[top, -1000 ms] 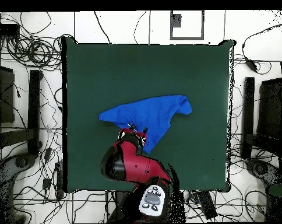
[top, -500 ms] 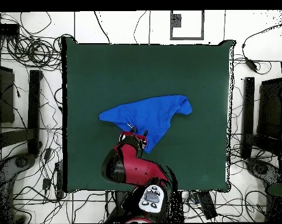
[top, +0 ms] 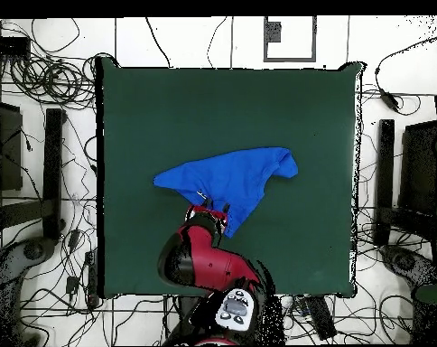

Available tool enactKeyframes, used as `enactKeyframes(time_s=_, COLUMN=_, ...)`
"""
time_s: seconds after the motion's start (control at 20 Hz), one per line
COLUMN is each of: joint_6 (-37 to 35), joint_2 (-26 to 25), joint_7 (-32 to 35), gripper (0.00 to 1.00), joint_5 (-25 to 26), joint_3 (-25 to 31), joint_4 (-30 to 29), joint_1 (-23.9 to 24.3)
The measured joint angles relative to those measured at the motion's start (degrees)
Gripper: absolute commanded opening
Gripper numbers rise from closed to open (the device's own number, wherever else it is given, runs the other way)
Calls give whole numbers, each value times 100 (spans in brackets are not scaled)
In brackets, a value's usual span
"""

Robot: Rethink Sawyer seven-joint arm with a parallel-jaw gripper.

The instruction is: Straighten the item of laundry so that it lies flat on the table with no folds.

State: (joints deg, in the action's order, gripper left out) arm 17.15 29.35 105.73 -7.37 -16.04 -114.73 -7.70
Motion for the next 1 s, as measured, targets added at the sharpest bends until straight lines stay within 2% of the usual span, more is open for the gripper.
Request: enactKeyframes(time_s=1.0, joint_6=615, joint_2=-401, joint_7=0, gripper=100, joint_5=-58, joint_3=2, joint_4=-23, joint_1=17)
